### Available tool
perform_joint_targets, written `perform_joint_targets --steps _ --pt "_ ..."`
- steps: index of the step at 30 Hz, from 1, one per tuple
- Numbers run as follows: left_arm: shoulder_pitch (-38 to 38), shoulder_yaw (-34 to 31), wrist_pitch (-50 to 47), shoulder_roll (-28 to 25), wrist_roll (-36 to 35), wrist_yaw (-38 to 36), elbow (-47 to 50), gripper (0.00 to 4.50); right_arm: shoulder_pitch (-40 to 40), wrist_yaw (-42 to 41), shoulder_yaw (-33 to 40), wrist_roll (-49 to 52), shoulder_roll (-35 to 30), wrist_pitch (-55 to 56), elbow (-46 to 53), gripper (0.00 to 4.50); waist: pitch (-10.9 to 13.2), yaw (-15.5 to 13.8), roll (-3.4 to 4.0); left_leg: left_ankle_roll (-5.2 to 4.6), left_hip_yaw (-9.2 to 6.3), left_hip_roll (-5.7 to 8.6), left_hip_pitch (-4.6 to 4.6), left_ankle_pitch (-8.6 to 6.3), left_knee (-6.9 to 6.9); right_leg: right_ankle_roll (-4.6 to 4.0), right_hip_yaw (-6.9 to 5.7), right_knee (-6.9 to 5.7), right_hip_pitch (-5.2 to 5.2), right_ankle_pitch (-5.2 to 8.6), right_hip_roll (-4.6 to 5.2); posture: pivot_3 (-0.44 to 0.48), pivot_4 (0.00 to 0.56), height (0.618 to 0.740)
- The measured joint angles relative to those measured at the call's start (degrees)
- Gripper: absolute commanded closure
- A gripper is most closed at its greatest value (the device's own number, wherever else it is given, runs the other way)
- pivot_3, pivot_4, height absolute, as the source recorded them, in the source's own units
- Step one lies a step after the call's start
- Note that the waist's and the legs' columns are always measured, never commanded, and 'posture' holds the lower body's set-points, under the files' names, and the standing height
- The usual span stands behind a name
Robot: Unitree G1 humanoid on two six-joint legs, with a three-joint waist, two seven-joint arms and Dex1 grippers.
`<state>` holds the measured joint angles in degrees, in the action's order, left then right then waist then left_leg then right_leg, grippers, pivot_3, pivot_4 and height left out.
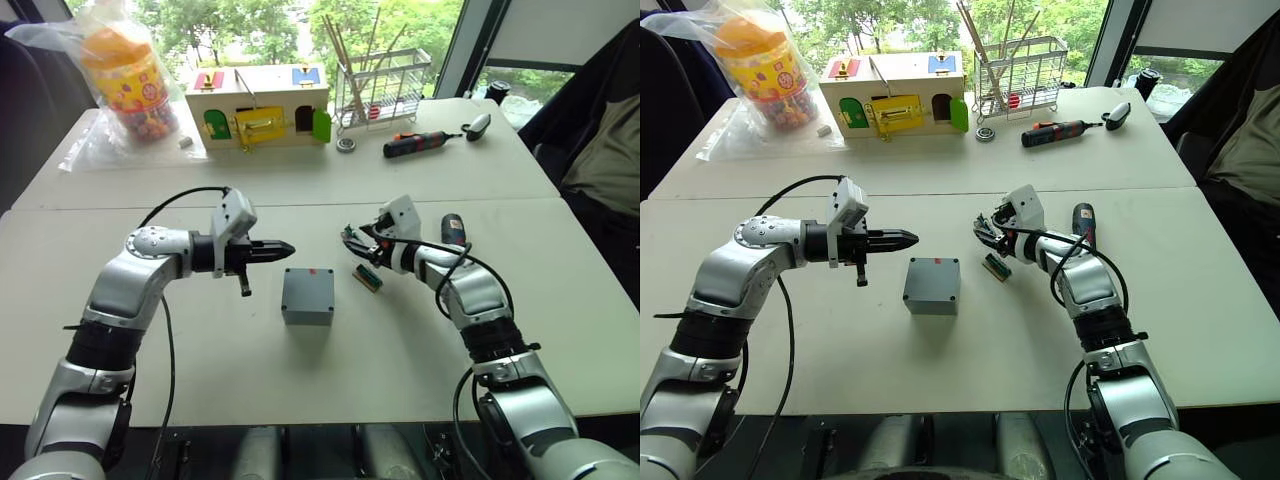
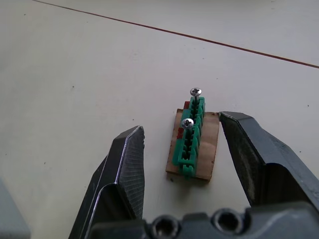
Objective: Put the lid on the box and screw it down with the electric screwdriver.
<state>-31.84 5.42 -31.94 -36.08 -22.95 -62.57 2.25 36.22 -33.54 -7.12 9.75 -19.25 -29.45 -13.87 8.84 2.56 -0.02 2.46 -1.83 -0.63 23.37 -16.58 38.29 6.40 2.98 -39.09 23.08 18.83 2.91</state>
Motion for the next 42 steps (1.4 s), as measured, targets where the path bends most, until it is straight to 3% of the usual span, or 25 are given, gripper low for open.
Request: perform_joint_targets --steps 2,5,9,22,32,37,42 --pt "0.2 0.3 0.2 0.0 0.1 0.0 -0.1 4.50 0.4 0.0 0.5 0.0 0.2 0.2 -0.1 1.95 0.0 0.0 0.00 0.00 -0.01 0.00 0.00 0.00 0.00 0.00 0.00 0.00 0.00 0.00 0.00 0.000 0.150 0.736" --pt "0.2 0.5 0.3 0.0 0.1 0.0 -0.3 4.50 0.8 0.0 0.7 0.0 0.2 0.2 -0.6 2.64 0.0 0.0 0.00 0.00 0.00 0.00 0.00 0.00 0.00 0.00 0.00 0.00 0.00 0.00 0.00 0.000 0.150 0.736" --pt "0.3 0.5 0.6 0.0 0.2 0.0 -0.3 4.50 0.7 0.0 0.7 -0.2 0.2 0.2 -1.2 4.46 0.0 0.0 0.00 0.00 0.00 0.00 0.00 0.00 0.00 0.00 0.00 -0.01 0.00 0.00 0.00 0.000 0.150 0.736" --pt "0.3 0.5 1.2 0.1 0.5 0.0 -0.4 4.50 0.6 -0.1 0.7 -1.0 0.2 0.3 -1.0 4.46 0.0 0.0 0.00 0.00 0.00 0.00 0.00 0.00 0.00 0.00 0.00 -0.01 0.00 0.00 0.00 0.000 0.150 0.736" --pt "0.4 0.5 1.3 0.1 0.6 0.0 -0.5 4.50 0.7 0.0 2.0 -0.1 -0.2 -3.1 5.6 4.46 0.0 0.0 0.00 0.00 -0.01 0.00 0.00 0.00 -0.01 0.00 0.00 -0.01 0.01 0.00 0.00 0.000 0.150 0.736" --pt "0.5 0.4 0.0 -0.6 -0.9 -1.3 0.2 4.50 -1.0 -1.6 3.6 3.5 -2.5 -8.5 18.0 4.46 0.0 -0.1 0.00 -0.01 -0.03 -0.03 0.02 -0.01 -0.03 0.00 0.00 0.00 0.01 0.00 0.01 0.000 0.150 0.736" --pt "1.5 -0.2 -2.7 -6.0 -3.1 -4.6 4.5 4.50 -8.9 -5.7 4.5 11.9 -6.5 -16.3 34.9 4.46 0.0 -0.1 0.00 -0.25 -0.06 -0.05 0.02 -0.14 -0.07 0.00 0.00 0.01 0.00 0.00 0.01 0.000 0.150 0.736"
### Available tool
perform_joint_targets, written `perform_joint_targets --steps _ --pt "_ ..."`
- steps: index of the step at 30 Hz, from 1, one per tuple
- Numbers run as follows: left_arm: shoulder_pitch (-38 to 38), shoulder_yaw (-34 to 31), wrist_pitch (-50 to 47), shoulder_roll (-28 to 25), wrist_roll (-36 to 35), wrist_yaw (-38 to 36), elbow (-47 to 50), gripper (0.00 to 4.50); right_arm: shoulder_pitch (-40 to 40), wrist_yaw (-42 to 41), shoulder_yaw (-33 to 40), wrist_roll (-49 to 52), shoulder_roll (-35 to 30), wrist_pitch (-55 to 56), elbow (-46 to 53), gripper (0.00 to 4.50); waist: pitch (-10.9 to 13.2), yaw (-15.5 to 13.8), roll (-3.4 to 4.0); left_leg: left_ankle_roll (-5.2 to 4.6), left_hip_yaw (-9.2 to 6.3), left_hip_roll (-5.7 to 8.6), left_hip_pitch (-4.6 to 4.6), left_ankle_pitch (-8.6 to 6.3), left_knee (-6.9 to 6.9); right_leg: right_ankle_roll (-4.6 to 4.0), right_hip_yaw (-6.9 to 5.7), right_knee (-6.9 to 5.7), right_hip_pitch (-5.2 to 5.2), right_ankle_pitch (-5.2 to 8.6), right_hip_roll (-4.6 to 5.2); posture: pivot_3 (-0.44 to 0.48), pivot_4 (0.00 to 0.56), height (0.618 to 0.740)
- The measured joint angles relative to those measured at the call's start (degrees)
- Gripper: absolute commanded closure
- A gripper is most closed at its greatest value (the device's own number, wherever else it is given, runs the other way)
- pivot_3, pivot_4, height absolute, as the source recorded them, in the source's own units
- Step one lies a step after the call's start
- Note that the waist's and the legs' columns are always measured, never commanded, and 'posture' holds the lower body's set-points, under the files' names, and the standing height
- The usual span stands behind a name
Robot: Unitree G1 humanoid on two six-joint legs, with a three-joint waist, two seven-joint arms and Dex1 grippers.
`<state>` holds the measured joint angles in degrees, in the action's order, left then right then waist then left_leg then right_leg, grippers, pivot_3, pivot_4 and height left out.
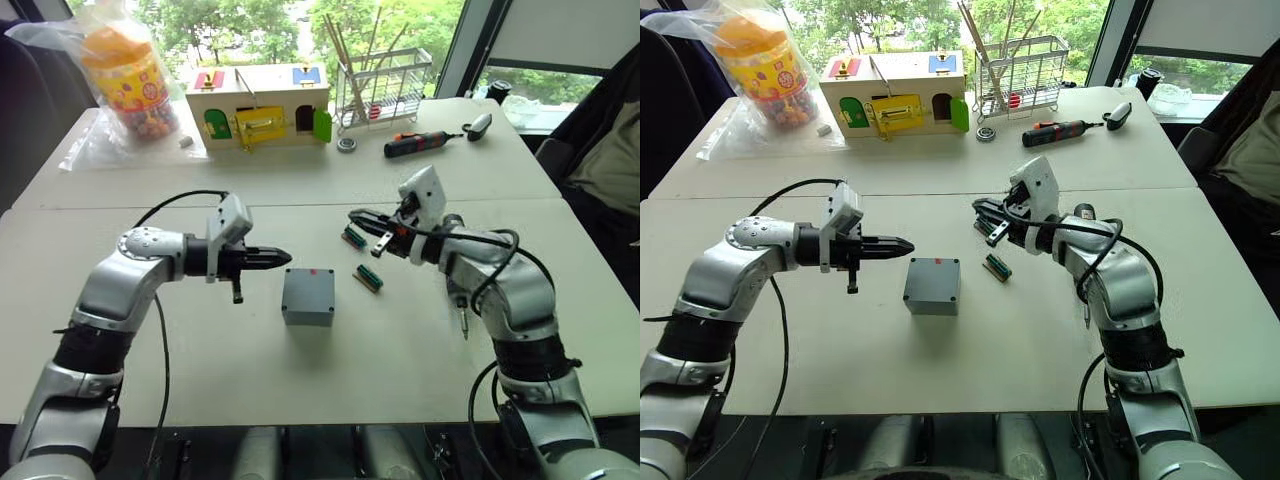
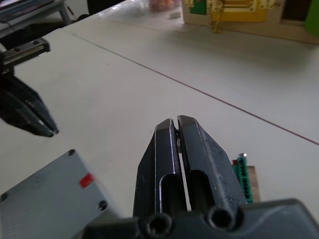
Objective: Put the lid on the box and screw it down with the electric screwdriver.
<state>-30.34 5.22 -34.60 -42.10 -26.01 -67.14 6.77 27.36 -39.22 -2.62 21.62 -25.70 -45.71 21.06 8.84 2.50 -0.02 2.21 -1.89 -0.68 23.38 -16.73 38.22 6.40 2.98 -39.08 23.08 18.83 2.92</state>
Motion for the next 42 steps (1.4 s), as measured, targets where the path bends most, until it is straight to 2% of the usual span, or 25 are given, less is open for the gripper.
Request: perform_joint_targets --steps 7,12,40,42 --pt "2.6 1.1 -1.1 -2.3 -0.7 -2.5 4.2 4.50 -3.7 0.9 -2.7 2.0 0.2 -1.7 3.8 4.46 0.0 -0.1 0.00 0.06 -0.01 0.05 -0.06 0.03 0.03 -0.01 0.00 -0.01 -0.01 0.01 -0.03 0.000 0.150 0.736" --pt "2.6 2.4 -0.9 -2.2 0.4 -2.1 4.1 4.50 -4.8 1.3 -5.1 1.6 1.0 -0.1 3.3 4.46 0.0 -0.1 0.00 0.05 0.00 0.06 -0.05 0.03 0.02 -0.01 0.01 0.01 -0.01 0.01 -0.02 0.000 0.150 0.736" --pt "2.5 2.6 0.1 -0.1 1.4 -0.7 2.3 4.50 -5.3 1.1 -7.8 -0.7 0.8 2.9 -1.3 4.46 0.0 -0.1 0.00 0.05 -0.01 0.06 -0.05 0.03 0.02 -0.01 0.01 0.01 -0.01 0.01 -0.03 0.000 0.150 0.736" --pt "2.5 2.6 0.1 0.0 1.5 -0.7 2.3 4.50 -5.3 1.1 -7.9 -0.8 0.8 3.0 -1.3 3.90 0.0 -0.1 0.00 0.05 -0.01 0.06 -0.05 0.03 0.02 -0.01 0.01 0.01 -0.01 0.00 -0.03 0.000 0.150 0.736"
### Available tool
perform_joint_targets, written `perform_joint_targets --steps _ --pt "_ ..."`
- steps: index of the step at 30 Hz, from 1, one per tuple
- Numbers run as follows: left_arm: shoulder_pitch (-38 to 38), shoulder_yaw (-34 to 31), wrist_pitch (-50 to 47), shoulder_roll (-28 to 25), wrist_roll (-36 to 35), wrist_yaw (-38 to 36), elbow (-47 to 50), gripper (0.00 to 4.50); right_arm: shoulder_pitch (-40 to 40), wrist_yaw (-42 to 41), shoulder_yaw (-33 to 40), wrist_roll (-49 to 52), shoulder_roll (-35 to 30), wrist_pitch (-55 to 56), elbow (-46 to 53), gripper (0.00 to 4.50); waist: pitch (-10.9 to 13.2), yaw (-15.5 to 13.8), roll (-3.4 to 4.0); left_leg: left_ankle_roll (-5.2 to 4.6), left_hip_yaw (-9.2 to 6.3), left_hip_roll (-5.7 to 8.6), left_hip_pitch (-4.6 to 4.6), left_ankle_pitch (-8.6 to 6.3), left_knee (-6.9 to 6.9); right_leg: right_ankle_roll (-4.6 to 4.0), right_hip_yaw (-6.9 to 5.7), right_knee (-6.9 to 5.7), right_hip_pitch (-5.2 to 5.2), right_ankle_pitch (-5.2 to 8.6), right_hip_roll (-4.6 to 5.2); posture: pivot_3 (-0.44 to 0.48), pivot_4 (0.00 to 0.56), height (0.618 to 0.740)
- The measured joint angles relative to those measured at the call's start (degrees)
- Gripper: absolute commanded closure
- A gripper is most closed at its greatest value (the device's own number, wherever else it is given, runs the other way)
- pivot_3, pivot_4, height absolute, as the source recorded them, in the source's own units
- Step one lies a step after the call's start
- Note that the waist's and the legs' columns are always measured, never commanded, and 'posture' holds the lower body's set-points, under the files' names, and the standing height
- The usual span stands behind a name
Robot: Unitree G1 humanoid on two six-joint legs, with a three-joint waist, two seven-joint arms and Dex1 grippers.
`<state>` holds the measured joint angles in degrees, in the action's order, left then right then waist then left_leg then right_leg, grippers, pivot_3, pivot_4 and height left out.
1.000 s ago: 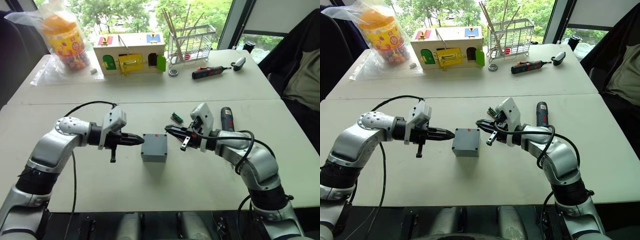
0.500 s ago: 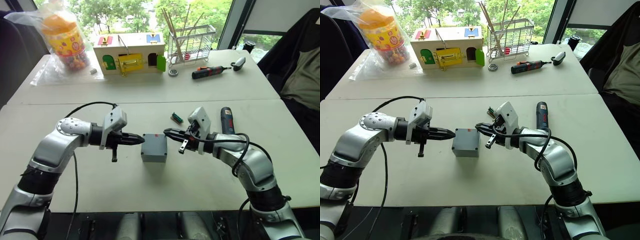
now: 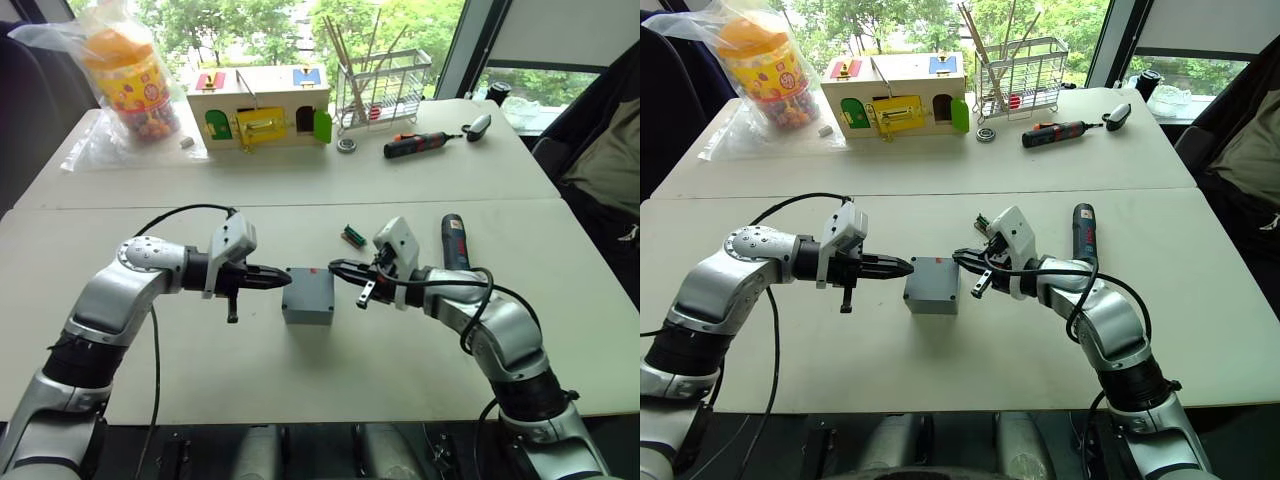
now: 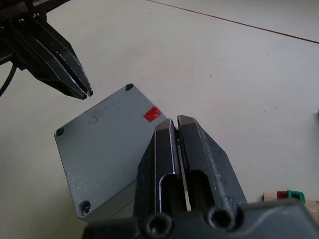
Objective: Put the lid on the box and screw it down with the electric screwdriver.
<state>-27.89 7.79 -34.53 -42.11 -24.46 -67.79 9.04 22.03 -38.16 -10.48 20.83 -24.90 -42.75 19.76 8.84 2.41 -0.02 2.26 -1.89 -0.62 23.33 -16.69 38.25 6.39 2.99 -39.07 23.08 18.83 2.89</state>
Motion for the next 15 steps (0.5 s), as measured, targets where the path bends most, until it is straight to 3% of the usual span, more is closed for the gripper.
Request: perform_joint_targets --steps 2,5,12,15 --pt "-0.1 0.0 0.0 0.2 0.0 0.1 0.0 4.50 0.0 -0.2 -0.3 0.0 -0.1 0.0 0.0 3.17 0.0 0.0 0.00 0.00 0.00 0.00 0.00 0.00 0.00 0.00 0.00 0.00 0.00 0.00 0.00 0.000 0.150 0.736" --pt "-0.6 0.0 -0.4 0.9 -0.1 0.3 0.0 4.50 0.1 -0.3 -0.2 -0.2 -0.6 -0.1 0.0 1.58 0.0 -0.1 0.00 0.00 0.00 0.01 0.00 0.00 0.00 0.00 0.00 0.00 0.00 0.00 0.01 0.000 0.150 0.736" --pt "-2.2 0.3 -4.3 1.2 -1.5 0.2 0.2 4.50 2.5 -0.4 7.8 5.1 -5.8 -7.5 3.6 1.58 0.0 -0.2 0.00 0.00 -0.01 -0.01 0.01 0.00 0.01 0.00 0.00 0.00 -0.01 0.00 0.04 0.000 0.150 0.736" --pt "-3.5 0.8 -4.4 2.0 -2.2 -0.5 0.9 4.50 4.5 -0.7 13.7 8.5 -13.0 -15.0 5.2 0.81 0.0 -0.6 0.00 0.00 -0.02 0.00 0.03 0.00 0.02 0.00 -0.01 0.02 -0.02 0.00 0.05 0.000 0.150 0.736"
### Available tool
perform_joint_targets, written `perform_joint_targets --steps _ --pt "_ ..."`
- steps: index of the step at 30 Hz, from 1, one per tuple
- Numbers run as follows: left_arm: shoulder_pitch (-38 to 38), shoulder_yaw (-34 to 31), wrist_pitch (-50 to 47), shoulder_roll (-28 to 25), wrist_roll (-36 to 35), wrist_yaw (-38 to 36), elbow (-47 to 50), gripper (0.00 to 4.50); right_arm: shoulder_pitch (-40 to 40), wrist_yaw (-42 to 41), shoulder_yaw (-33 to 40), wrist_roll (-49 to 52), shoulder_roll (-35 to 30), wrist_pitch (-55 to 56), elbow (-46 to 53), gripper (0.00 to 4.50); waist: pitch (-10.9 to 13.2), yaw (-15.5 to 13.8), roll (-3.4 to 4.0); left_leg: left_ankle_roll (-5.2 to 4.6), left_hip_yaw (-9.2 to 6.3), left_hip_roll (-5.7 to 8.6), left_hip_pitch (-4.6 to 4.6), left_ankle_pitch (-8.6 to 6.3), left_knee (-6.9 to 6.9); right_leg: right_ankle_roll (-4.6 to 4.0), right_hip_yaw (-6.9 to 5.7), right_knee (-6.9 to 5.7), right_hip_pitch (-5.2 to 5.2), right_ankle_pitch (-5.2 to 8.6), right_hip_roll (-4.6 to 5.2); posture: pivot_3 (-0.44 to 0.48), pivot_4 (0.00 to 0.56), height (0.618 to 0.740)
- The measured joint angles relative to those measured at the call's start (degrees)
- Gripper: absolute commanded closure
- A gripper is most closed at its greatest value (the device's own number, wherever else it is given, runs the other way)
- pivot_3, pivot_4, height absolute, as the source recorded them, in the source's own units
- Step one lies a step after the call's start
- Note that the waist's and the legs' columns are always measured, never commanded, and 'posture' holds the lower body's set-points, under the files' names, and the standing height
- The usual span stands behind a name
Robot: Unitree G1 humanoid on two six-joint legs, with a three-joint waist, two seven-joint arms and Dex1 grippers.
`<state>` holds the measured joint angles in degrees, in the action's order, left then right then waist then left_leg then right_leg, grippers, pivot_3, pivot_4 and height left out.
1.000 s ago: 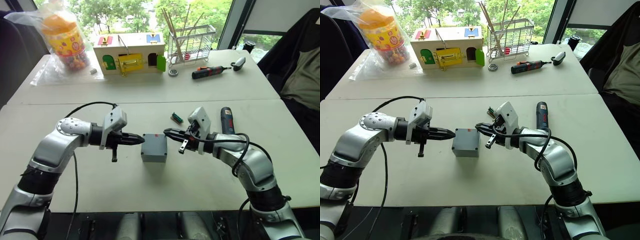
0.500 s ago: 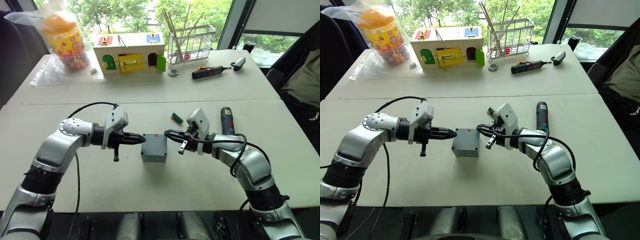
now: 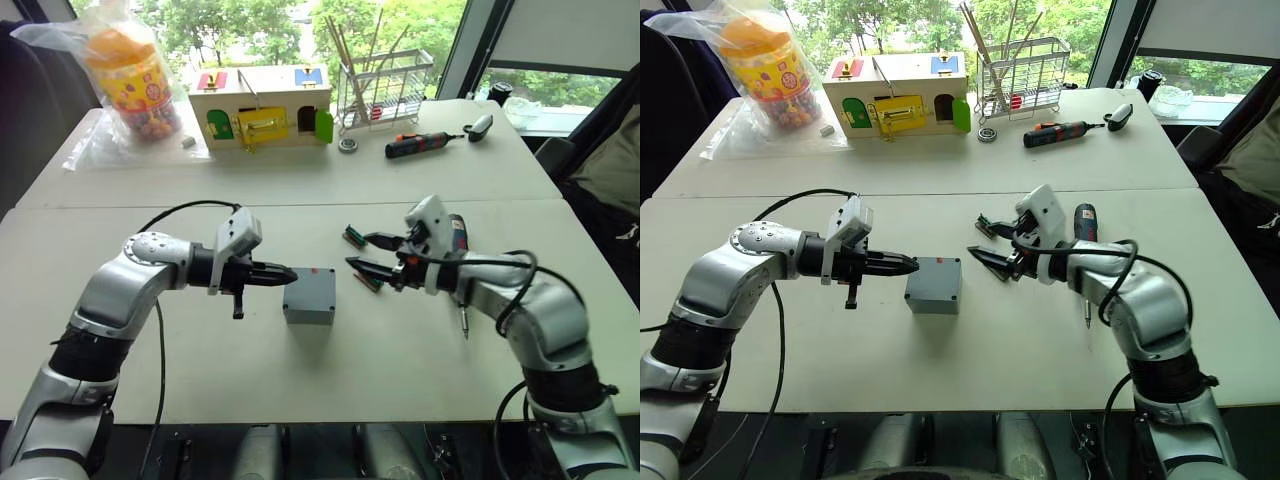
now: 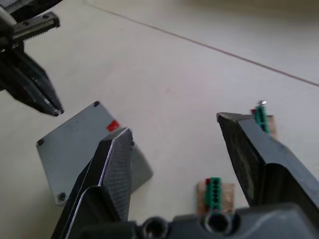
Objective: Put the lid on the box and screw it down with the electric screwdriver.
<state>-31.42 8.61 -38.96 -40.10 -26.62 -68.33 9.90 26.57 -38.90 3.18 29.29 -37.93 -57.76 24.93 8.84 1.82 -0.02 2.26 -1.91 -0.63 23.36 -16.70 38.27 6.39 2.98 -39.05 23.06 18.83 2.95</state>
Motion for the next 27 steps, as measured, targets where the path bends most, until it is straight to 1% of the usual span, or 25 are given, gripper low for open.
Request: perform_joint_targets --steps 1,2,4,7,11,15,20,23,26,27 --pt "-1.3 0.7 0.6 0.3 0.0 -0.4 0.4 4.50 0.9 -0.5 1.1 0.6 -5.3 -3.9 -0.6 0.40 0.0 -0.4 0.03 0.00 0.04 0.03 0.01 0.00 0.01 0.00 0.01 0.03 0.01 0.00 0.02 0.000 0.150 0.736" --pt "-2.2 1.0 1.1 0.3 0.0 -0.7 0.8 4.50 1.8 -0.4 2.3 0.6 -8.0 -6.3 -1.5 0.07 0.0 -0.6 0.03 0.00 0.05 0.04 0.00 0.00 0.01 0.00 0.02 0.05 0.00 0.00 0.02 0.000 0.150 0.736" --pt "-3.6 1.8 2.4 0.5 0.2 -1.6 1.7 4.50 4.9 1.1 4.1 0.3 -12.1 -12.1 -4.6 0.03 0.0 -0.8 0.02 -0.01 0.09 0.06 -0.02 0.00 0.01 0.00 0.05 0.05 -0.01 0.00 0.00 0.000 0.150 0.736" --pt "-5.3 3.8 4.9 1.6 1.2 -2.8 2.0 4.50 7.2 1.8 3.2 0.2 -17.0 -21.4 -9.7 0.03 0.0 -0.8 0.02 -0.04 0.09 0.05 -0.02 -0.02 -0.02 -0.01 0.05 0.06 0.00 0.01 -0.07 0.000 0.150 0.736" --pt "-6.7 6.0 8.4 2.1 3.0 -4.3 1.8 4.50 9.1 1.7 -0.5 0.6 -18.0 -29.7 -16.7 0.03 0.0 -0.7 0.02 -0.05 0.16 0.05 -0.02 -0.03 -0.02 -0.01 0.13 0.05 0.04 0.01 -0.08 0.000 0.150 0.736" --pt "-7.1 7.1 11.4 2.6 4.8 -5.1 1.6 4.50 15.3 -1.3 -6.7 1.3 -20.0 -33.3 -25.5 0.03 0.0 -0.8 0.02 -0.06 0.19 0.05 -0.02 -0.03 -0.01 -0.01 0.15 0.06 0.05 0.01 -0.07 0.000 0.150 0.736" --pt "-5.6 8.2 11.9 3.9 5.1 -4.2 2.7 4.50 22.8 -4.9 -15.4 0.3 -21.0 -32.1 -34.9 0.03 0.0 -0.8 0.02 -0.07 0.19 0.04 0.00 -0.04 -0.01 -0.01 0.15 0.07 0.07 0.01 -0.07 0.000 0.150 0.736" --pt "-4.2 8.2 11.7 4.3 5.2 -2.8 3.2 4.50 26.5 -6.7 -21.3 -1.6 -19.7 -30.1 -40.1 0.03 0.0 -0.8 0.02 -0.07 0.19 0.04 0.01 -0.04 0.00 -0.01 0.15 0.07 0.08 0.01 -0.06 0.000 0.150 0.736" --pt "-3.1 8.1 11.6 4.7 5.1 -1.2 4.2 4.50 29.0 -9.4 -27.4 -2.9 -18.5 -28.7 -42.5 0.03 0.0 -0.8 0.02 -0.07 0.18 0.02 0.03 -0.04 -0.01 -0.01 0.15 0.06 0.12 0.01 -0.06 0.000 0.150 0.736" --pt "-2.8 8.1 11.5 4.7 5.1 -1.0 4.3 4.50 29.3 -10.0 -28.3 -3.2 -18.5 -28.5 -42.6 0.03 0.0 -0.9 0.02 -0.07 0.18 0.02 0.04 -0.04 -0.01 -0.01 0.15 0.06 0.14 0.01 -0.06 0.000 0.150 0.736"
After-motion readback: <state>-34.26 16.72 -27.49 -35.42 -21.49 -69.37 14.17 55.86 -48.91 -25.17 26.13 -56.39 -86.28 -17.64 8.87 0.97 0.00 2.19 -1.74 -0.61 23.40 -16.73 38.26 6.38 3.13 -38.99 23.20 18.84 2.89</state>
